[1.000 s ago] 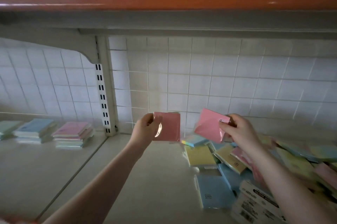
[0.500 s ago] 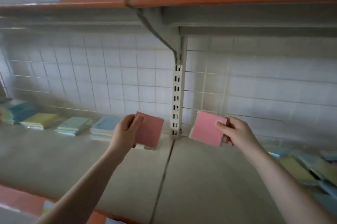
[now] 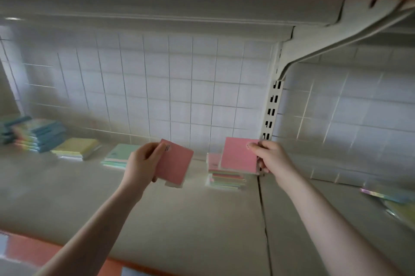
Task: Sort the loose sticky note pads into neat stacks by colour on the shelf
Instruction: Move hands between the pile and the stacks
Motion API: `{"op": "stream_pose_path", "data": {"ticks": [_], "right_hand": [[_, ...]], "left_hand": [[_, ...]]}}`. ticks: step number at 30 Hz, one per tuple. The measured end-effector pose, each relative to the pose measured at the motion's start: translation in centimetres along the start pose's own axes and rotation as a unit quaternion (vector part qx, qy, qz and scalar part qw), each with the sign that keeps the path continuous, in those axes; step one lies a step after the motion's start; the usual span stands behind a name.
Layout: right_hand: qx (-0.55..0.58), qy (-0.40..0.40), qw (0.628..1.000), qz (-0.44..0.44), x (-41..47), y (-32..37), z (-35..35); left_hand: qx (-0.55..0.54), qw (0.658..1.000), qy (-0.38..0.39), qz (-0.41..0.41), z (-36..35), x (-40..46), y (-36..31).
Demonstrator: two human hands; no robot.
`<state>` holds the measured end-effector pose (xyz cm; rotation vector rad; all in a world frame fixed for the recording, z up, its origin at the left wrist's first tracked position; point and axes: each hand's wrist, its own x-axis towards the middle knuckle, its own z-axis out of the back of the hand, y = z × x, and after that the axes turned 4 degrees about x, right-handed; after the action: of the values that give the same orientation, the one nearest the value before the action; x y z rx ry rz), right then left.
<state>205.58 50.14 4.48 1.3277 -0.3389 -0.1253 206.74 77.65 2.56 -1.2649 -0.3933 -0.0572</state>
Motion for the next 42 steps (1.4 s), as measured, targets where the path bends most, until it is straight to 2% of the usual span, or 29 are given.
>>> {"op": "stream_pose_path", "data": {"ticks": [5,13,19,24,32,42], "right_hand": [[-0.024,0.008,1.0,-0.018,1.1,-0.2,-2.4],[-0.146,-0.026,0.989,-0.015,3.3,-1.8,-4.2],[-0.29,-0.05,0.956,-0.015,3.3,-2.3,-4.8],[-0.257,-0.069,0.964,0.001,2.9,-2.7,-4.7],[-0.255,-0.093,0.96,0.065,0.5,-2.9,1.6],[-0.26,-0.136,0.956,-0.009,-2.0,-5.8,10.9]], "left_hand": [[-0.002,1.0,0.013,0.008,1.1,-0.1,1.2],[-0.015,0.999,0.025,0.021,1.8,0.2,2.1],[-0.017,0.999,0.036,0.027,1.7,0.1,2.0],[0.005,0.997,0.068,0.021,0.9,0.6,1.0],[0.038,0.983,0.175,-0.027,-4.2,3.0,-3.2],[0.147,0.934,0.319,-0.062,-11.2,6.5,-5.1]]}}
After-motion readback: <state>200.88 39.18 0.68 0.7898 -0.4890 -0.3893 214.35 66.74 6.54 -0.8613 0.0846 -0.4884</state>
